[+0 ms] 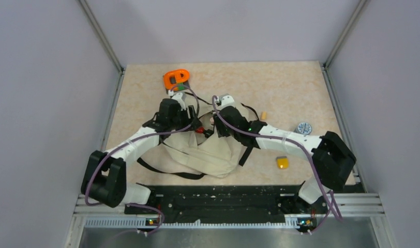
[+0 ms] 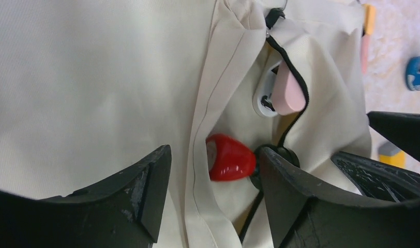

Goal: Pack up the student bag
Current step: Adjust the student bag at the center of the board.

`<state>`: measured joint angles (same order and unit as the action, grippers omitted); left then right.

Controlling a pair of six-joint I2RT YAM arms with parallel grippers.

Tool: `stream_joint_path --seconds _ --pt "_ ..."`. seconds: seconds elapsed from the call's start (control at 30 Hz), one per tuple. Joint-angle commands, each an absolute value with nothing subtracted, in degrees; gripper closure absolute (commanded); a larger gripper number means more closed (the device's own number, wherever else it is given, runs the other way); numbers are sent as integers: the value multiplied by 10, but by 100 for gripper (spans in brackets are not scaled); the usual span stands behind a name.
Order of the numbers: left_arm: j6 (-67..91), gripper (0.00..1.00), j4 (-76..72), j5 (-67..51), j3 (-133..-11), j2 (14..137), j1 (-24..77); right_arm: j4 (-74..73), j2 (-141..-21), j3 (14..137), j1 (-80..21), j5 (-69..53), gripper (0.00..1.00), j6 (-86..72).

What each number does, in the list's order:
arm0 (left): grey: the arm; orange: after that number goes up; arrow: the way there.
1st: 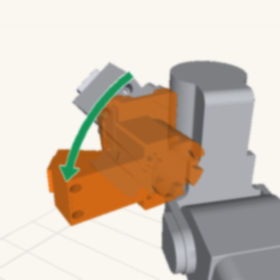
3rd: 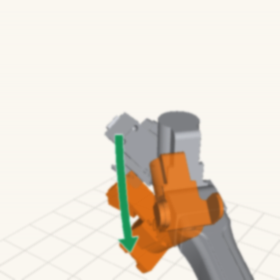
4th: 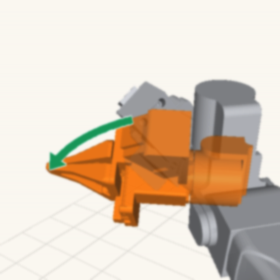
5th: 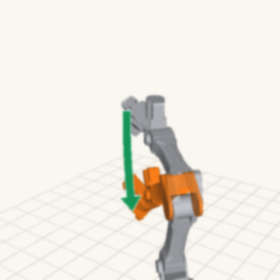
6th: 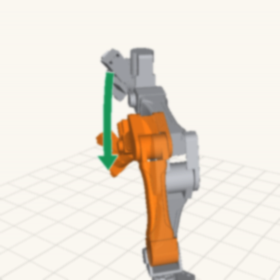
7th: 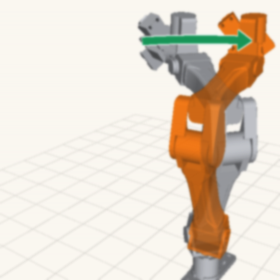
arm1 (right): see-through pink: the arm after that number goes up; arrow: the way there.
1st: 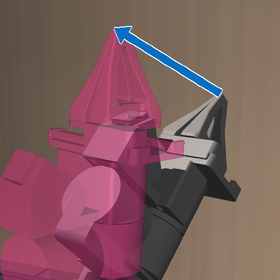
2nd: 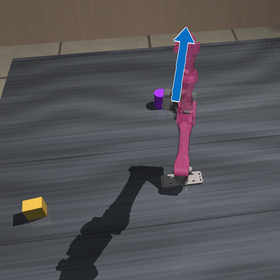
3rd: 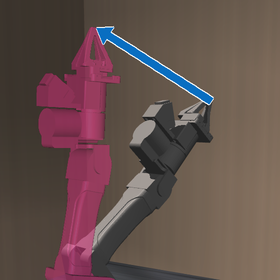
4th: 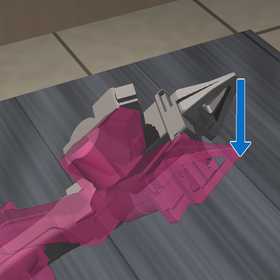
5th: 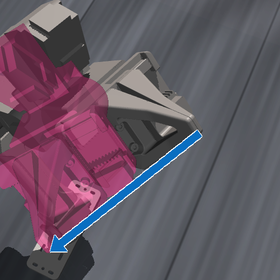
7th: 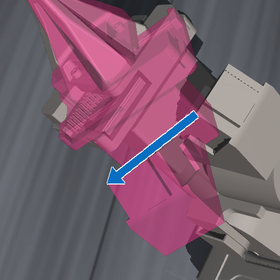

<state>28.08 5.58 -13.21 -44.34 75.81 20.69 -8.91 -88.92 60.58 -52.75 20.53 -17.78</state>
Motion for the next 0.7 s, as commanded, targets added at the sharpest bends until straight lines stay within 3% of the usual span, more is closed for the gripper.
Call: stream_joint_path --seconds 0.0,0.03,0.1,0.2,0.23,0.27,0.37,0.57,0.67 --pt "218 36 60 -60 -501 808 228 -96 -917 651 -532 252 53 -193" --pt "212 42 65 -51 -504 814 231 -98 -919 655 -532 256 56 -190" --pt "208 66 62 -37 -499 814 235 -99 -923 662 -531 262 64 -182" --pt "211 95 41 -32 -473 793 236 -90 -925 668 -517 245 87 -175" --pt "213 100 28 -32 -462 780 238 -85 -924 669 -510 233 94 -169" --pt "215 100 18 -31 -447 764 240 -80 -922 671 -503 223 100 -164" --pt "228 100 5 -23 -407 705 246 -45 -911 669 -477 168 100 -142" --pt "293 100 -31 -37 -320 582 273 71 -880 643 -411 -66 100 -85" --pt "334 100 -51 -55 -283 550 288 67 -897 662 -407 -76 100 -51"
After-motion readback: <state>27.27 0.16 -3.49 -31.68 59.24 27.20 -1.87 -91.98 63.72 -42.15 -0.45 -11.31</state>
